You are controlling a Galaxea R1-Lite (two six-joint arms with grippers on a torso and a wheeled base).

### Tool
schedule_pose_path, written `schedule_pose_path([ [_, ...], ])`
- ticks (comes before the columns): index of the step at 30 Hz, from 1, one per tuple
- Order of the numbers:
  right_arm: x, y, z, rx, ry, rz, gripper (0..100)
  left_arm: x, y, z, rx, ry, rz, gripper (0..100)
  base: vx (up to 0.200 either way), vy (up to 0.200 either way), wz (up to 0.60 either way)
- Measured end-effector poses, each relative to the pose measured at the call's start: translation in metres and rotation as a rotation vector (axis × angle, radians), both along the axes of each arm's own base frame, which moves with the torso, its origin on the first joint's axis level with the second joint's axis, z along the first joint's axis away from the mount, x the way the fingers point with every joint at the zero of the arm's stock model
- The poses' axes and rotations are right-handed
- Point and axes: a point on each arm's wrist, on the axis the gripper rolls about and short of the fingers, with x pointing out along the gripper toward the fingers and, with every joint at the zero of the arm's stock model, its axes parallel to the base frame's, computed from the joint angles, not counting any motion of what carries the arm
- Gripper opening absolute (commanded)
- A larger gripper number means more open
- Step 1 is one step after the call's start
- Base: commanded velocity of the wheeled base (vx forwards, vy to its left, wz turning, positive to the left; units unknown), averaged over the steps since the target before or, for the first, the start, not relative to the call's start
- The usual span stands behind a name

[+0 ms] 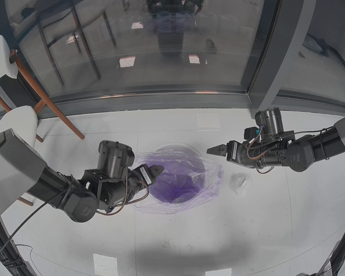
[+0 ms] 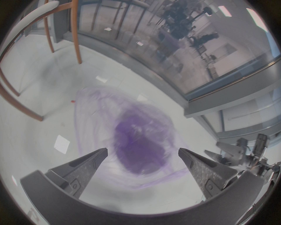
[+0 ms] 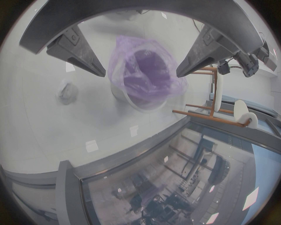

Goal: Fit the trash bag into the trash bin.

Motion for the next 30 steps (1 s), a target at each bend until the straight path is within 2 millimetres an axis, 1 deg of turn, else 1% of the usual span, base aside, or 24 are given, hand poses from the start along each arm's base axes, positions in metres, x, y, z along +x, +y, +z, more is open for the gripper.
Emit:
schedule_pose_path([
  [4,0.014,-0.002,0.002,-0.009,-0.032,-0.004,100,0.009,-0.006,0.028,-0.076,-0.076,-0.079,100,0.000,0.000,0.00],
  [8,0.024,-0.003,0.001,-0.005,-0.043,-0.011,100,0.007,-0.008,0.053,-0.201,-0.122,-0.186,100,0.000,0.000,0.00],
  [9,0.027,-0.002,0.000,0.000,-0.044,-0.013,100,0.006,-0.009,0.061,-0.261,-0.132,-0.202,100,0.000,0.000,0.00],
  [13,0.036,-0.001,-0.005,-0.003,-0.050,-0.012,100,0.006,-0.008,0.082,-0.411,-0.206,-0.200,100,0.000,0.000,0.00],
  [16,0.042,0.001,-0.013,-0.039,-0.065,0.012,100,0.011,-0.005,0.103,-0.556,-0.357,-0.177,100,0.000,0.000,0.00],
  [18,0.046,0.002,-0.018,-0.067,-0.077,0.030,100,0.015,-0.004,0.112,-0.641,-0.444,-0.166,100,0.000,0.000,0.00],
  [20,0.049,0.002,-0.023,-0.093,-0.085,0.045,100,0.022,-0.002,0.116,-0.715,-0.509,-0.157,100,0.000,0.000,0.00],
  [23,0.053,0.003,-0.030,-0.121,-0.093,0.064,100,0.034,0.005,0.115,-0.766,-0.557,-0.162,100,0.000,0.000,0.00],
  [25,0.056,0.004,-0.035,-0.137,-0.098,0.076,100,0.042,0.010,0.110,-0.751,-0.562,-0.179,100,0.000,0.000,0.00],
  [26,0.058,0.005,-0.037,-0.147,-0.101,0.084,100,0.048,0.013,0.104,-0.715,-0.555,-0.187,100,0.000,0.000,0.00],
  [30,0.062,0.007,-0.041,-0.160,-0.114,0.107,100,0.059,0.017,0.091,-0.605,-0.496,-0.202,100,0.000,0.000,0.00],
])
